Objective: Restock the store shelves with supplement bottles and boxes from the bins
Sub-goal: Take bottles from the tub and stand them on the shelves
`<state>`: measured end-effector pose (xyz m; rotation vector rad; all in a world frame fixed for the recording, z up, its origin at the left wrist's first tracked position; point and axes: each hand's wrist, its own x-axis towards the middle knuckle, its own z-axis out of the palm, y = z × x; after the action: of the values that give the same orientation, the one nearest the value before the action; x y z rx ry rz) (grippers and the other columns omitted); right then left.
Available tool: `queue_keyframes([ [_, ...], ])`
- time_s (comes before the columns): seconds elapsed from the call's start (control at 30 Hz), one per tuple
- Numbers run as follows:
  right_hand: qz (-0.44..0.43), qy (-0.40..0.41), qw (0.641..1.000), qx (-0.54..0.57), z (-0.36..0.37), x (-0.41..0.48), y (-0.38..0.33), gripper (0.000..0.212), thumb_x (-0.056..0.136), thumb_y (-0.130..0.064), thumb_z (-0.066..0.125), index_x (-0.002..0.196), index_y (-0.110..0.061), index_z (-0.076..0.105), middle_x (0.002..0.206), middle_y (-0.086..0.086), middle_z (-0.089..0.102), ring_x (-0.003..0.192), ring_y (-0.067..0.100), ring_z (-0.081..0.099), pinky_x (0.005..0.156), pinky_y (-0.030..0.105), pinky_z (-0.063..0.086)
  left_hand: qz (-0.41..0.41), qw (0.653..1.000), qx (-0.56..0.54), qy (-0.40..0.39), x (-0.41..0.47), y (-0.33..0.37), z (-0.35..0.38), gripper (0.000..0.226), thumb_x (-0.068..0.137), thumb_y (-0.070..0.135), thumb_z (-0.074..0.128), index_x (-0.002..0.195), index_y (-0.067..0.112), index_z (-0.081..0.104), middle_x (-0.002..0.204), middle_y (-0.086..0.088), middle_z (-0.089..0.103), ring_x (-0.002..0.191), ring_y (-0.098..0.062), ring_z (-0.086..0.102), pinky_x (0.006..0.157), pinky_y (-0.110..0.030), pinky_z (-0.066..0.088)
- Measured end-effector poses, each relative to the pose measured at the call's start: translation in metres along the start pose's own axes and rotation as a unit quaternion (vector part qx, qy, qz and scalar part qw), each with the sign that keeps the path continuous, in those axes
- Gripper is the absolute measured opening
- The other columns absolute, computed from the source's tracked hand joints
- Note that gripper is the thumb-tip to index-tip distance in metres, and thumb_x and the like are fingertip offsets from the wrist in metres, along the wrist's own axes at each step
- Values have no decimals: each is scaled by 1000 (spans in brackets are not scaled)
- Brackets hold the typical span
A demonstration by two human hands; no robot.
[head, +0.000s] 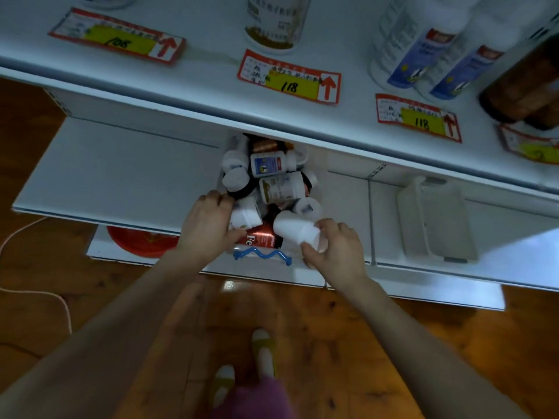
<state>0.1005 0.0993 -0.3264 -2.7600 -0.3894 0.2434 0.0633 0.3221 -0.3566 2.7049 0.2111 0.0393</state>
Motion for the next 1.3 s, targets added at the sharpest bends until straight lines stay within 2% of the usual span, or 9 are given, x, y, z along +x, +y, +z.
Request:
queue_keyframes([
  [0.17,18,-26,991,133,-49,-47,-3,44,76,-20,71,118,-16,58,102,6,46,86,18,50,77,20,47,-96,982,-163,11,-43,27,-41,49,72,24,76,107,2,49,99,-13,56,88,-29,56,63,-31,39],
  [0.23,19,-15,986,163,-74,-68,-6,40,76,-17,71,114,-17,60,100,6,49,85,16,49,72,14,43,-85,977,-196,2,-61,46,-64,47,73,26,76,104,6,47,95,-9,56,85,-25,56,60,-30,38],
  [0.37,25,1,973,228,-137,-103,-12,34,80,-18,68,113,-18,61,95,0,57,78,4,55,67,16,45,-59,965,-255,8,-93,90,-114,45,74,30,74,106,15,45,86,7,52,81,-15,52,60,-27,42],
  [0.43,40,9,966,254,-168,-116,-12,32,82,-23,66,113,-23,58,89,-3,59,73,7,57,65,22,47,-51,959,-277,18,-103,112,-134,43,75,30,74,101,21,42,84,11,51,82,-15,53,65,-31,45],
  [0.6,48,36,953,296,-226,-142,-7,8,84,-21,64,86,-28,59,66,1,59,50,8,55,50,23,47,-3,940,-336,59,-108,168,-169,48,70,34,77,102,24,44,88,15,53,84,-11,56,73,-31,49],
  [0.77,48,77,946,310,-271,-162,8,4,86,-19,62,85,-21,58,72,2,60,53,13,55,51,29,44,50,933,-347,80,-98,221,-191,42,71,32,76,101,27,46,86,23,52,78,9,51,62,-9,39],
  [1.0,21,83,954,288,-328,-179,52,10,88,-24,60,97,-22,59,76,6,61,56,14,56,50,23,47,89,921,-362,109,-95,300,-192,41,72,31,75,100,28,46,86,22,52,78,6,52,65,-16,44],
  [1.17,21,37,975,216,-354,-176,84,41,78,-9,67,115,-23,53,88,-6,54,63,9,57,55,19,51,83,917,-373,117,-95,339,-185,42,72,33,76,100,31,44,90,17,56,84,-12,61,73,-44,55],
  [1.3,-2,44,981,189,-366,-164,94,24,80,-19,65,101,-16,54,73,-1,60,52,10,60,49,22,50,76,918,-358,152,-97,354,-184,42,73,30,75,101,26,44,87,18,53,83,-11,58,75,-39,53],
])
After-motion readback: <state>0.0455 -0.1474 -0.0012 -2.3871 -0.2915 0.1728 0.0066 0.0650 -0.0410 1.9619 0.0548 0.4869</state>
